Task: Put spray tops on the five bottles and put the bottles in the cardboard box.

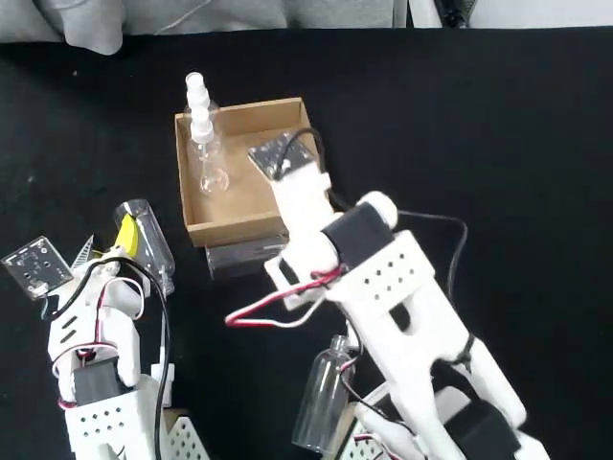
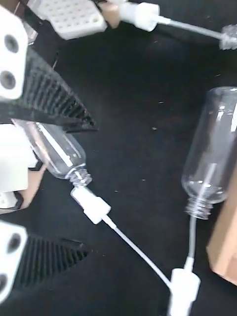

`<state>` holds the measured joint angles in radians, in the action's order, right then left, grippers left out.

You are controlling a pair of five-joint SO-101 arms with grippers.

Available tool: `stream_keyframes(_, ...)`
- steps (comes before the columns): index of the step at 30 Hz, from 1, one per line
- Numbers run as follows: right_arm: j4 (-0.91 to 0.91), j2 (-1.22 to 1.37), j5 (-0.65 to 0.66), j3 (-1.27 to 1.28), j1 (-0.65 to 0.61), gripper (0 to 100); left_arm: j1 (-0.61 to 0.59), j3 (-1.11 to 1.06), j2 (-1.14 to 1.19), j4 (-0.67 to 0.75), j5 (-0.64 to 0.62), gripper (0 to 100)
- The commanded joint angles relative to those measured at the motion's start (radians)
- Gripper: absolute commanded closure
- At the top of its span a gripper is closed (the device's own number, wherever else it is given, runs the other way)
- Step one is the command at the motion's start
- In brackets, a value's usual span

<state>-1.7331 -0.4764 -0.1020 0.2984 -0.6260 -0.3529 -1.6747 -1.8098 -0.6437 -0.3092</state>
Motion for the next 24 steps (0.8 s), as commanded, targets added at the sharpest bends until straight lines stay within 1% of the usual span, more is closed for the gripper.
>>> stream_keyframes(1, -0.009, -0.082, -0.011, 0.076, 0.012, 70.4, -0.012, -0.025, -0.008, 0.000, 0.006, 80)
stream_keyframes(6, -0.005, -0.120, -0.152, 0.183, 0.008, 70.1, -0.010, -0.025, -0.008, 0.000, 0.006, 80)
stream_keyframes(10, -0.005, -0.130, -0.230, 0.237, 0.006, 70.1, -0.010, -0.025, -0.008, 0.000, 0.006, 80)
stream_keyframes(20, -0.003, -0.125, -0.307, 0.338, 0.003, 70.1, -0.010, -0.025, -0.008, 0.000, 0.006, 80)
stream_keyframes(24, -0.002, -0.125, -0.311, 0.387, -0.054, 70.1, -0.010, -0.025, -0.008, 0.000, 0.006, 80)
